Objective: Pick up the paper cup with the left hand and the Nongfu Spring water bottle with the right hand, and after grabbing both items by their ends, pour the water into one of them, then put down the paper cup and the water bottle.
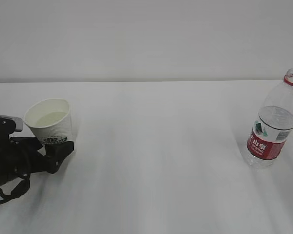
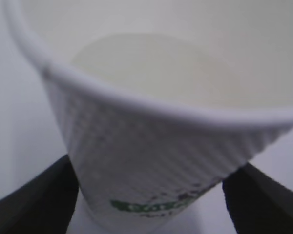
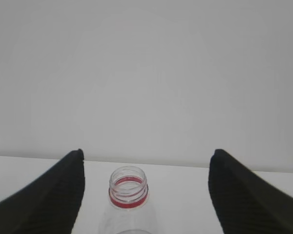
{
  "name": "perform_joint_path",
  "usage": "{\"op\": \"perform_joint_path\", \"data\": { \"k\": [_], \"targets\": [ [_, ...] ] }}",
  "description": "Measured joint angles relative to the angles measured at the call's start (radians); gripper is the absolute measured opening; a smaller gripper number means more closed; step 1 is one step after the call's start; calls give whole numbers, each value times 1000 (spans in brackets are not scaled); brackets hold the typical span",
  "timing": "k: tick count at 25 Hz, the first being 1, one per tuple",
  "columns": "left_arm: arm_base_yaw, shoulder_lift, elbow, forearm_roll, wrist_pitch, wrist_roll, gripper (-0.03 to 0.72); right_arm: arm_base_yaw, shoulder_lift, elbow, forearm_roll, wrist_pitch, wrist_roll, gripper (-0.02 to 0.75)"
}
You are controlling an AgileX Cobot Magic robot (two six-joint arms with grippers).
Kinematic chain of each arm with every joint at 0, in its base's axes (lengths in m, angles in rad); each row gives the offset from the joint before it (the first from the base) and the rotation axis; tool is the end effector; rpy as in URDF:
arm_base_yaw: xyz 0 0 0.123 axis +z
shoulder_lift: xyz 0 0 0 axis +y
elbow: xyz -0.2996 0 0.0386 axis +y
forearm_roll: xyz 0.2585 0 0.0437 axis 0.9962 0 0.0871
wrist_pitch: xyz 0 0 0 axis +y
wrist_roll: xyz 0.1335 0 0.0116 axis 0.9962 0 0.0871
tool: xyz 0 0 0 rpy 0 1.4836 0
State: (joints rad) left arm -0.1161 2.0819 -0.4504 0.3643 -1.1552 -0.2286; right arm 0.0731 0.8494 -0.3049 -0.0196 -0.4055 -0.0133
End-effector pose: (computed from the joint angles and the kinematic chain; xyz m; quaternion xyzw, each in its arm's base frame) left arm 0.3168 -0.0809 0.0536 0.1069 0.8240 -0.1894 0.5231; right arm 0.2081 0.0163 0.2699 -0.0405 0.7241 0.0172 0.6883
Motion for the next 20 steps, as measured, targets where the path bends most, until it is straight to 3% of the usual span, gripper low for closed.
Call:
{"op": "perform_joint_path", "data": {
  "k": [20],
  "targets": [
    [0,-88,79,20,0,-5,690,0,0,0,0,-2,0,592]
  ]
}}
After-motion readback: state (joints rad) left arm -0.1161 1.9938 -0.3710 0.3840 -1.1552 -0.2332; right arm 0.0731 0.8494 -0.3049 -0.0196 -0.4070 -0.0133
